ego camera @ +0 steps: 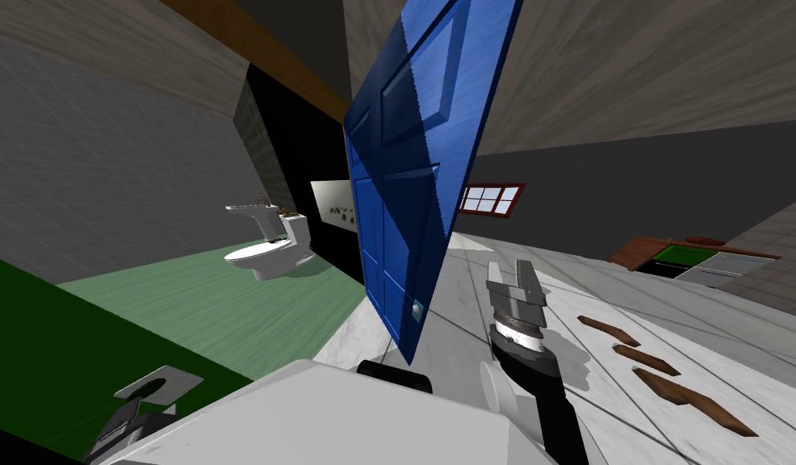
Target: Pull the door open
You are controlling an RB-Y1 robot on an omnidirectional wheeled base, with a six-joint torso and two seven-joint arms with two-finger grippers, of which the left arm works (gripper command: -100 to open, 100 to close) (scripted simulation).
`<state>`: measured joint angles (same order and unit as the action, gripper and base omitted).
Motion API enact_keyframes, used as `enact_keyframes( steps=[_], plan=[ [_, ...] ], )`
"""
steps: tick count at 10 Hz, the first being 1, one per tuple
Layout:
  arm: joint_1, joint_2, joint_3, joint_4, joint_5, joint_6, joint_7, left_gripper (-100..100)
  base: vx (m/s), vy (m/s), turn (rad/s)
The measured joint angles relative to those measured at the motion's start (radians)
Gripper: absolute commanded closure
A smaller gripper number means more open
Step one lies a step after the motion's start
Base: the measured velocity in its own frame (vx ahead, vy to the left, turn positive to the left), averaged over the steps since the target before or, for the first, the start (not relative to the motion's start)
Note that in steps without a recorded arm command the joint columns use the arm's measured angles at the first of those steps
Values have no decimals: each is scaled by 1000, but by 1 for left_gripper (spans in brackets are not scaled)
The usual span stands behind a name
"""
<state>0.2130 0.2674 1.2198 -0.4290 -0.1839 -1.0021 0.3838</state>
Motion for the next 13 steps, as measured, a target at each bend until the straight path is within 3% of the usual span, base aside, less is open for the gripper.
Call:
enact_keyframes(
  steps=[2, 7, 8, 11, 12, 13],
  plan=[
    [9, -1, 1, 0, -4, -9, 9, -100, -86, -123, 17],
    [4, -4, -13, -7, -13, -12, 13, -100, 91, 149, 80],
    [-3, 5, -18, 9, -16, -20, 12, -100, 147, 174, 92],
    [-9, 7, -31, 11, -24, -30, 14, -100, 41, 113, -32],
    [-9, 6, -32, 10, -25, -30, 15, 100, -5, -11, 27],
    [-9, 7, -32, 11, -25, -30, 14, 100, -2, -18, 10]
  ],
)
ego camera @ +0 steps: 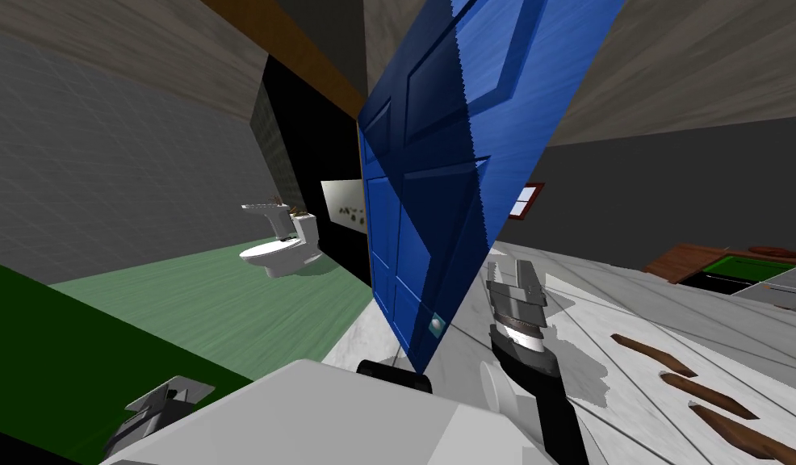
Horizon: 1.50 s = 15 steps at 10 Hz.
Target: Pull the door open
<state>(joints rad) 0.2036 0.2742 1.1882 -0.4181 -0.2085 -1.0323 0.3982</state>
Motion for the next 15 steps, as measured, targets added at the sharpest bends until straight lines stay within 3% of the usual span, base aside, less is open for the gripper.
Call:
enact_keyframes(
  steps=[5, 6, 8, 10, 11, 12, 15],
  plan=[
    [-1, -1, -1, 1, 0, 1, 0, 100, -18, -14, -7],
    [5, -7, -8, -22, -6, 7, 6, 100, -133, -99, -47],
    [6, 7, -23, -2, -17, -13, 17, 100, -132, -120, -33],
    [14, -5, -40, -25, -30, -7, 30, 100, -190, -133, -48],
    [8, 16, -52, 17, -38, -32, 35, 100, -227, -115, -74],
    [10, 17, -65, 18, -47, -42, 43, 100, -173, -99, -46],
    [23, -2, -100, -31, -73, -38, 70, 100, -182, -71, -58]
  ],
)
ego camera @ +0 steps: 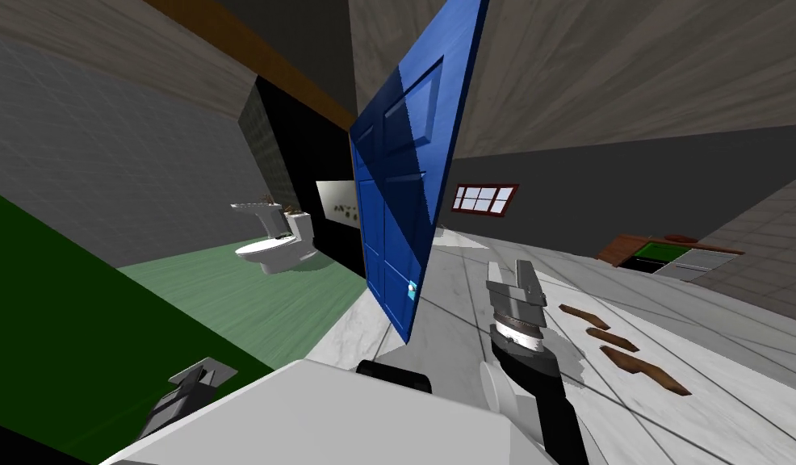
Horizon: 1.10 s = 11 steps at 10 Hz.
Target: Pull the door open
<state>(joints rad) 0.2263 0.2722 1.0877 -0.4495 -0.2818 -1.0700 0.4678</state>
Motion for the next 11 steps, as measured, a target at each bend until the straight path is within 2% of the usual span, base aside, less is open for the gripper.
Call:
enact_keyframes(
  steps=[1, 2, 3, 6, 7, 9, 11],
  plan=[
    [-1, -4, -4, -2, -3, 2, 2, 100, -186, -96, -83],
    [-6, 12, -8, 30, -12, -22, 4, 100, -191, -75, -48],
    [3, -2, -15, 4, -21, -25, 12, 100, -209, -81, -69],
    [24, -7, -38, -10, -64, -62, 45, 100, -216, -120, -55],
    [37, -17, -46, -30, -79, -66, 57, 100, -197, -108, -34],
    [43, -24, -55, -28, -93, -77, 67, 100, -107, -61, -26],
    [54, -26, -62, -30, -118, -105, 80, 100, -199, -51, -55]
  ],
)
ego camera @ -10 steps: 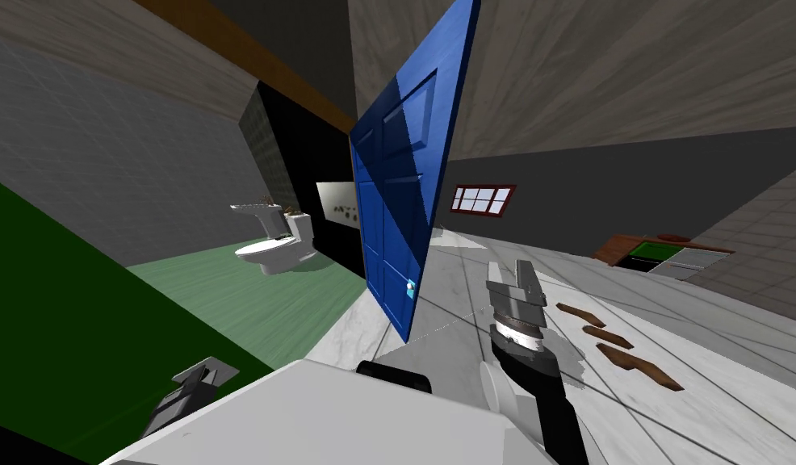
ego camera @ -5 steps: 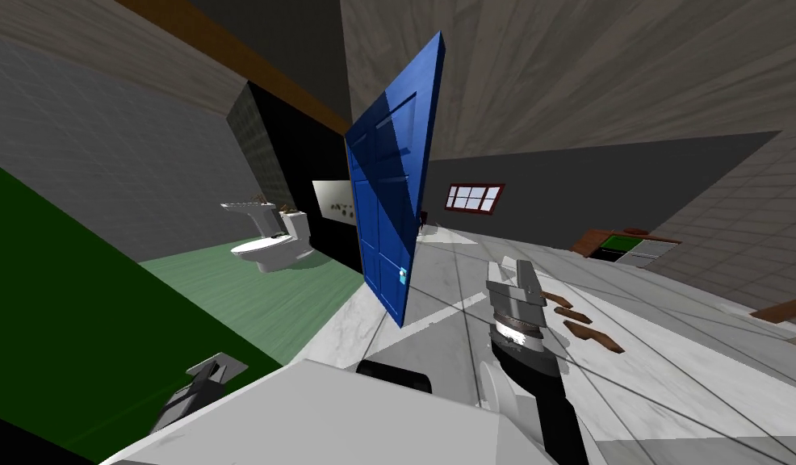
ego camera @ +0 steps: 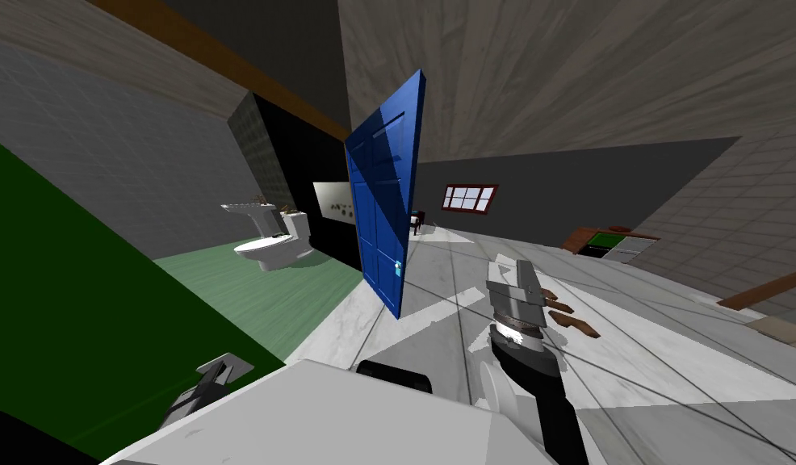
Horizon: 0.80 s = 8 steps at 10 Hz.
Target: Pull the door open
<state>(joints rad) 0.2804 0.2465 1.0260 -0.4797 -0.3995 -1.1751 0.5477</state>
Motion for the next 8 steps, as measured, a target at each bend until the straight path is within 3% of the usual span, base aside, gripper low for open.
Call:
enact_keyframes(
  steps=[4, 5, 7, 8],
  plan=[
    [21, -9, -14, -8, -54, -62, 25, 100, -212, -63, -42],
    [39, -27, -20, -38, -71, -68, 38, 100, -164, -51, -31],
    [44, -31, -26, -30, -85, -84, 46, 100, -95, -31, -24],
    [53, -40, -28, -48, -98, -88, 52, 100, -186, -17, -41]
  ],
)
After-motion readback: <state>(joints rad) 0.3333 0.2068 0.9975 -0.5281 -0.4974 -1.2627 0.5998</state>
